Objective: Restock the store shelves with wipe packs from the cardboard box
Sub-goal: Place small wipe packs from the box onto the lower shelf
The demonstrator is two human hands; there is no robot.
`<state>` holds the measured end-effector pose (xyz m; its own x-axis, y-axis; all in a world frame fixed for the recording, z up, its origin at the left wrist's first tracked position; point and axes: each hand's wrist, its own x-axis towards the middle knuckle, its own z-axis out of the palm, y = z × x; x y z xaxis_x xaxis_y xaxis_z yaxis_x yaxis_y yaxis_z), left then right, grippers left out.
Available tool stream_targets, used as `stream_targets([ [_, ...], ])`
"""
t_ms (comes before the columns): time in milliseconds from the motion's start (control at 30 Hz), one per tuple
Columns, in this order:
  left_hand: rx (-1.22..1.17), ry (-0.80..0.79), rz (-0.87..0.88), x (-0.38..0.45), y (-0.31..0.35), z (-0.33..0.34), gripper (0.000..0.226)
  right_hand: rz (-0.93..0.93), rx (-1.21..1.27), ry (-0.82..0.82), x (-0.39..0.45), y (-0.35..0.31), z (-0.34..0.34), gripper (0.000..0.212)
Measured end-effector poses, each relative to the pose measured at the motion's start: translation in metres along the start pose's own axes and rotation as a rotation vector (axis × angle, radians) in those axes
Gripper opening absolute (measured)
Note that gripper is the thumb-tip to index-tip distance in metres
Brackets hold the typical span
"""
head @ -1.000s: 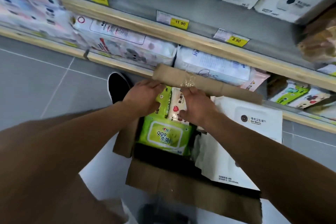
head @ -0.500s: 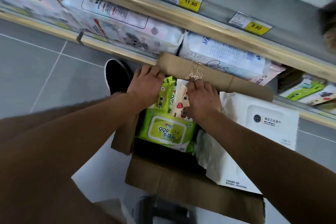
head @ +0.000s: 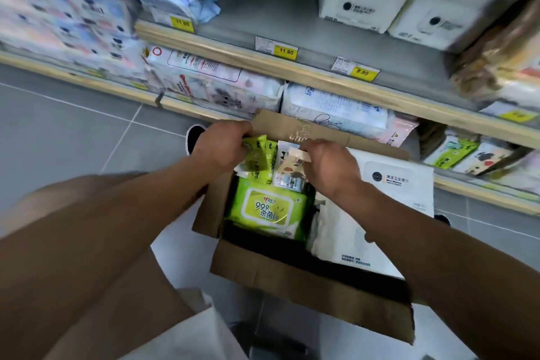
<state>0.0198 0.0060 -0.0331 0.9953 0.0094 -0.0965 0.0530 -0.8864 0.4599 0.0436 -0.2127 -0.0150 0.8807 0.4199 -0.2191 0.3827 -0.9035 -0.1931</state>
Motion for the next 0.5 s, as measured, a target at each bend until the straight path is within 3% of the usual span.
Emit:
stream_targets([
  [167, -0.031, 0.169, 0.084, -0.018, 0.043, -0.039, 0.021, -0.017, 0.075, 0.209, -0.034, 0.016, -0.041, 0.03],
  [500, -0.037, 0.251, 0.181, -0.024, 0.142, -0.069, 0.024, 0.034, 0.071, 0.446, -0.094, 0.074, -0.105, 0.025],
])
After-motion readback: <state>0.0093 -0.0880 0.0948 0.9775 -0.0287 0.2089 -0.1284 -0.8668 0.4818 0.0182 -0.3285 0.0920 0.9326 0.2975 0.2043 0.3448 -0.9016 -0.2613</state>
